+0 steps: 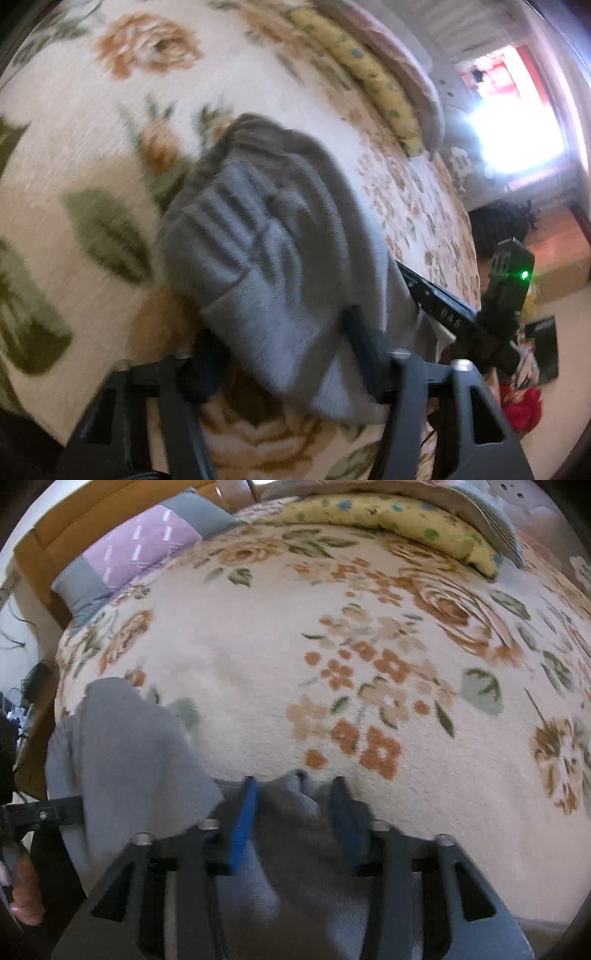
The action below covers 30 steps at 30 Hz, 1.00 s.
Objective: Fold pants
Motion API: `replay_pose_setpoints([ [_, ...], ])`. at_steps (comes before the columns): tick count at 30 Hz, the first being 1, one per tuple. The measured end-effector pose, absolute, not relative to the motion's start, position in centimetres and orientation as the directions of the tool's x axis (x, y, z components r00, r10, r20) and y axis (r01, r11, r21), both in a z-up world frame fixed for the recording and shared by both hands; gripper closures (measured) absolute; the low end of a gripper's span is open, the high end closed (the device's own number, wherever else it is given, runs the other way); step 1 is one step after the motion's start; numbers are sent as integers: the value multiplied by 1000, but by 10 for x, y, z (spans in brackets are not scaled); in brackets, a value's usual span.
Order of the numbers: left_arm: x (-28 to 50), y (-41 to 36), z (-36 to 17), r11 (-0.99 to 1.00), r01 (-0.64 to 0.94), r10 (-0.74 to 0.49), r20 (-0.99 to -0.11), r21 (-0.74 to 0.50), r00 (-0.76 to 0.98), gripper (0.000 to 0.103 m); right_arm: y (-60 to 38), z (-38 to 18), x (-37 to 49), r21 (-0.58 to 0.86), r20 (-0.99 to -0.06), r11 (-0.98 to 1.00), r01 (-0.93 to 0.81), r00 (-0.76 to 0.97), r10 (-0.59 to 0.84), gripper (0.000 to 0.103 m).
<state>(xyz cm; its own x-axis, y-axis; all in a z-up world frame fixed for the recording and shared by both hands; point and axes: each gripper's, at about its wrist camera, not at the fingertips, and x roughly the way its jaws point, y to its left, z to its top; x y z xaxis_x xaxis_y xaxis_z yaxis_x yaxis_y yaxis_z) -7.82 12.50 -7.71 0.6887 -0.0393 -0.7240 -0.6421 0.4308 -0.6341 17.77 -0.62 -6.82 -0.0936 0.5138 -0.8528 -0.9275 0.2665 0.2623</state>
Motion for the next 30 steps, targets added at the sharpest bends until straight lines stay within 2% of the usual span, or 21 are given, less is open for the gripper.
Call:
replay_pose_setpoints([
  [1,-77,127,-77,446,-620,-56,-711,-646,701,87,-8,-66,179,265,-847,273,-925,-89,523,92],
  [3,-81,132,-69,462,-589,-54,-683,-664,728,92,-14,-59,182,282,-827,283,-917,-83,556,94],
  [8,-91,132,-32,572,-530,8,-642,-626,767,93,-23,-38,189,278,-782,319,-906,-20,623,95],
  [13,-95,138,-60,569,-580,3,-704,-582,710,92,-15,-51,206,310,-777,406,-860,17,629,95],
  [16,-102,142,-71,574,-576,-21,-714,-581,700,90,-4,-70,197,242,-813,421,-875,54,579,94],
  [17,-105,142,-68,587,-579,-15,-723,-566,691,86,-4,-71,196,226,-812,430,-874,75,579,92],
  [19,-110,140,-60,608,-584,6,-732,-538,681,83,-7,-68,201,232,-808,464,-855,96,581,70],
  [26,-130,129,-23,663,-588,102,-723,-463,683,82,-57,-27,211,317,-743,522,-792,135,656,68],
  [30,-129,119,4,695,-551,117,-684,-461,720,81,-106,-14,207,359,-720,559,-747,159,675,59],
])
